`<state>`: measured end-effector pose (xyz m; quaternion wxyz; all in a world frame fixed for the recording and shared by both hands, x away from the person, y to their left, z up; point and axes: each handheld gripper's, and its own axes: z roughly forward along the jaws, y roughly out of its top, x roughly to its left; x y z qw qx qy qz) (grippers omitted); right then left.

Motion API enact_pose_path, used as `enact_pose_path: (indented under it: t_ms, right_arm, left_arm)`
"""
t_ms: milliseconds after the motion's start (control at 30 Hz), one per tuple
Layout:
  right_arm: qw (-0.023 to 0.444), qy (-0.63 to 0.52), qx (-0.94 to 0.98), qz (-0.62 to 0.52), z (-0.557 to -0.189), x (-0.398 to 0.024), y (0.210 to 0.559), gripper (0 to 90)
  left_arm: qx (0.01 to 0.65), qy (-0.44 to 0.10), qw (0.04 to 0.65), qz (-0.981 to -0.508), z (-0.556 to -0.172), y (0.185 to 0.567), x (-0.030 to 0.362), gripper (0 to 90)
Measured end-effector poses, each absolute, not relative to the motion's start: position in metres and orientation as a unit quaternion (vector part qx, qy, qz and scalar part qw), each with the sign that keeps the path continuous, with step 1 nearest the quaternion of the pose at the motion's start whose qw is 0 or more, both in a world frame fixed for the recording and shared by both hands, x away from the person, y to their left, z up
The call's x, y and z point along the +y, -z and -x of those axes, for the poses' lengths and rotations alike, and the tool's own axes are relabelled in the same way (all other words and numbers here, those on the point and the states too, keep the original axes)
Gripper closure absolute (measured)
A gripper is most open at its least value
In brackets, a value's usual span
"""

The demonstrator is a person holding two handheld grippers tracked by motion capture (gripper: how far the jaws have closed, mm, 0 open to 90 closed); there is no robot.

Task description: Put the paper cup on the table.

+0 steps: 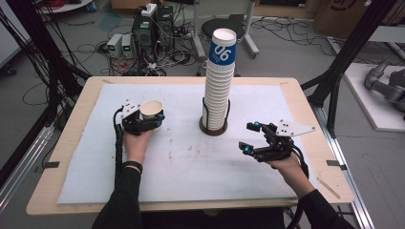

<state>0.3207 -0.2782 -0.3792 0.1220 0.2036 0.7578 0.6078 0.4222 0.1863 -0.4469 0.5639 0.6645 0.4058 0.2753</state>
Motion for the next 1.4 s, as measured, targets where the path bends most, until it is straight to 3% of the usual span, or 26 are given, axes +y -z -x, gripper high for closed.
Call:
enact_pose_path:
  t_ms: [1300, 1400]
  right_arm:
    - [0.121, -0.611, 0.757, -0.201, -0.3228, -0.2770, 0.3794, 19.5]
    - [0.121, -0.611, 0.756, -0.200, -0.3229, -0.2771, 0.3795, 19.5]
  left_arm:
    - [0.405, -0.263, 0.526, -0.700, -0.4152, 0.4443, 0.1826, 16.3]
    - [0.408, -0.260, 0.522, -0.702, -0.4153, 0.4450, 0.1819, 12.8]
